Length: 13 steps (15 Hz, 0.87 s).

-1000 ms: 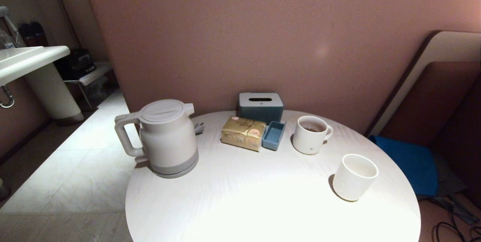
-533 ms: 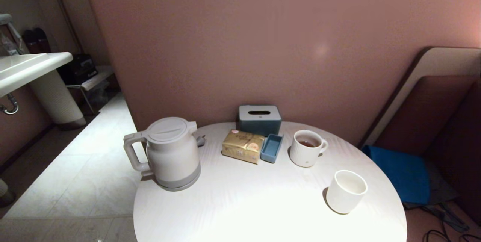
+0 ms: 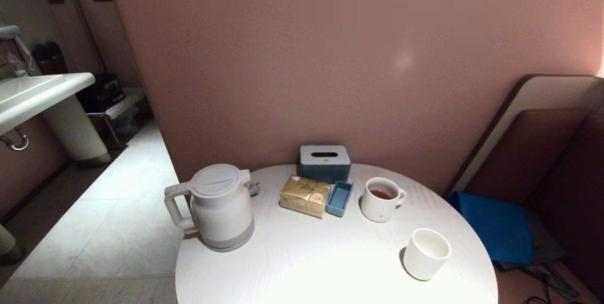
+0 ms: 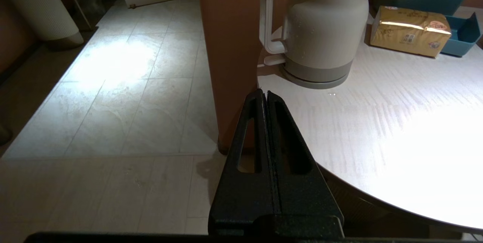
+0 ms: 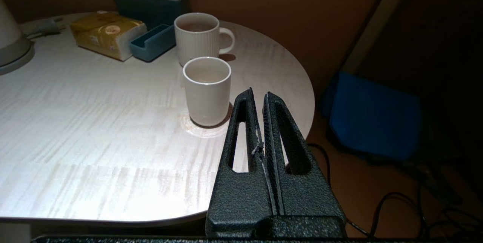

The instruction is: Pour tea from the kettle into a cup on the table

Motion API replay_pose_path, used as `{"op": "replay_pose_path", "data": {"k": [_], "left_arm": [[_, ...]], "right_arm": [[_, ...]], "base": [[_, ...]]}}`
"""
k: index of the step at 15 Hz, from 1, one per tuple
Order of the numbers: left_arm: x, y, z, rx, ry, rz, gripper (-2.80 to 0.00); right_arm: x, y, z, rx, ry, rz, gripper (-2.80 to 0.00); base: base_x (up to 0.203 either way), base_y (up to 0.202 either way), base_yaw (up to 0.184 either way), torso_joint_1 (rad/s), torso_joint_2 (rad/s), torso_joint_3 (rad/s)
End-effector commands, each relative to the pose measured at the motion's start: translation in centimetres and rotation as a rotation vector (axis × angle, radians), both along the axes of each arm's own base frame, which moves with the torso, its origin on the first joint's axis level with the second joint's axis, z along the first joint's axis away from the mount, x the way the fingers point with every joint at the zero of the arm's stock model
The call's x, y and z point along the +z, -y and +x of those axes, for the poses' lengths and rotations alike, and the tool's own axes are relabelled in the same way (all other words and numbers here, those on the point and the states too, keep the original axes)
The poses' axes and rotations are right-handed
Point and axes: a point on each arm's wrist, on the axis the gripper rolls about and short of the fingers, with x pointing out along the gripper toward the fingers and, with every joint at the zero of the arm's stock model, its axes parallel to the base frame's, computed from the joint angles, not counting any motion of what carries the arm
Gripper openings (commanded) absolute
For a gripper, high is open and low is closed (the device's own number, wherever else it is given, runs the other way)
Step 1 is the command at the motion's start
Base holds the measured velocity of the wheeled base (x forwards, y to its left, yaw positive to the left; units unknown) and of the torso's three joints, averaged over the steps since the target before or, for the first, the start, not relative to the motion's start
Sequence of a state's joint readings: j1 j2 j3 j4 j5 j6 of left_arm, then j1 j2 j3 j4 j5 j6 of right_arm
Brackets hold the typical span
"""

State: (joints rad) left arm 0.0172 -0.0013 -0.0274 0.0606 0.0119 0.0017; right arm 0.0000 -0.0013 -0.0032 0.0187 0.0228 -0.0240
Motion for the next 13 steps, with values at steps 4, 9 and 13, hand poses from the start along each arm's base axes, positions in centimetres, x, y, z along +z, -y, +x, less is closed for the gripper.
{"op": "replay_pose_path", "data": {"k": [4,9,13], "left_arm": [[0.00,0.00,0.01,0.002,-0.002,0.000,-2.80],[0.00,0.00,0.01,0.001,-0.002,0.000,-2.80],[0.00,0.00,0.01,0.000,-0.002,0.000,-2.80]], "right_arm": [[0.00,0.00,0.01,0.000,-0.001,0.000,-2.80],[-0.02,0.00,0.01,-0.001,-0.003,-0.004,-2.80],[0.00,0.00,0.01,-0.001,-0.001,-0.002,-2.80]], "base": [[0.000,0.000,0.000,0.008,0.00,-0.004],[0.000,0.000,0.000,0.000,0.00,0.000],[0.000,0.000,0.000,0.000,0.00,0.000]]}}
